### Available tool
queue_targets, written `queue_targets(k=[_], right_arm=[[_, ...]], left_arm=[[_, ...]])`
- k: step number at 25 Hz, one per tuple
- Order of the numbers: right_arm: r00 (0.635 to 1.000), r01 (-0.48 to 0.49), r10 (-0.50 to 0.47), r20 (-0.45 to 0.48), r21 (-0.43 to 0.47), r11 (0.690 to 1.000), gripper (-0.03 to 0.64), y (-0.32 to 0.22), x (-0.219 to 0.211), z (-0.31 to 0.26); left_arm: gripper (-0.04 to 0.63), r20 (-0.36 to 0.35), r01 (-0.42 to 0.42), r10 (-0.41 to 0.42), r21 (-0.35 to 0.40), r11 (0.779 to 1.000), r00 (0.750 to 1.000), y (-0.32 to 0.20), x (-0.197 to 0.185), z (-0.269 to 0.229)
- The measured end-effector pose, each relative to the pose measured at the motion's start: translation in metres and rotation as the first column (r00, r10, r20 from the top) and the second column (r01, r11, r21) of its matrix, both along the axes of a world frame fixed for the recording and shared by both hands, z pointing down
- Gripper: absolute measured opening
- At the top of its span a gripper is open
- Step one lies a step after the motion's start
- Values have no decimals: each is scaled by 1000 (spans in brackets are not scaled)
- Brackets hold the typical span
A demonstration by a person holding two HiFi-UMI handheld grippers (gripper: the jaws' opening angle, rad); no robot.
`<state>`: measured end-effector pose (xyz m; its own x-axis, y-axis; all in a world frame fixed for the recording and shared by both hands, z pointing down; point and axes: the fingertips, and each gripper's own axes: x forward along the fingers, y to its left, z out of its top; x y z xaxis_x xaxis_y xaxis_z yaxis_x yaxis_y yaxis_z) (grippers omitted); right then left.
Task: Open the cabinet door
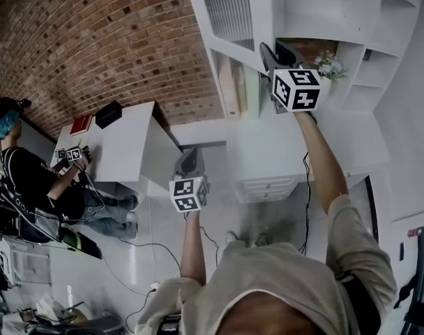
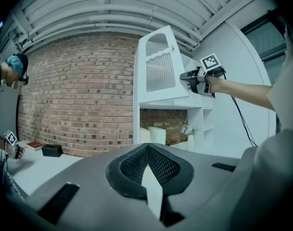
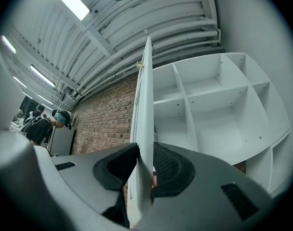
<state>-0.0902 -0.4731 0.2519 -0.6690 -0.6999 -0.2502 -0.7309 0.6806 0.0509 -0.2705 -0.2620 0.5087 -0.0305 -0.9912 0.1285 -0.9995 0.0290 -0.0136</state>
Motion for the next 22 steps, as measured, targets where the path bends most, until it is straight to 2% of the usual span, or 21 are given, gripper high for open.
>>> queue_targets(k=[7,22], right_arm=[[999,-7,9,-44,34,999,97,40,-32,0],[990,-116,120,-74,54,992,103,101,-113,2]], left_arm=[[26,-3,-17,17,11,1000,1000,25,-20,-4],[26,-21,-19,20,31,999,1000,89,-97,-4]])
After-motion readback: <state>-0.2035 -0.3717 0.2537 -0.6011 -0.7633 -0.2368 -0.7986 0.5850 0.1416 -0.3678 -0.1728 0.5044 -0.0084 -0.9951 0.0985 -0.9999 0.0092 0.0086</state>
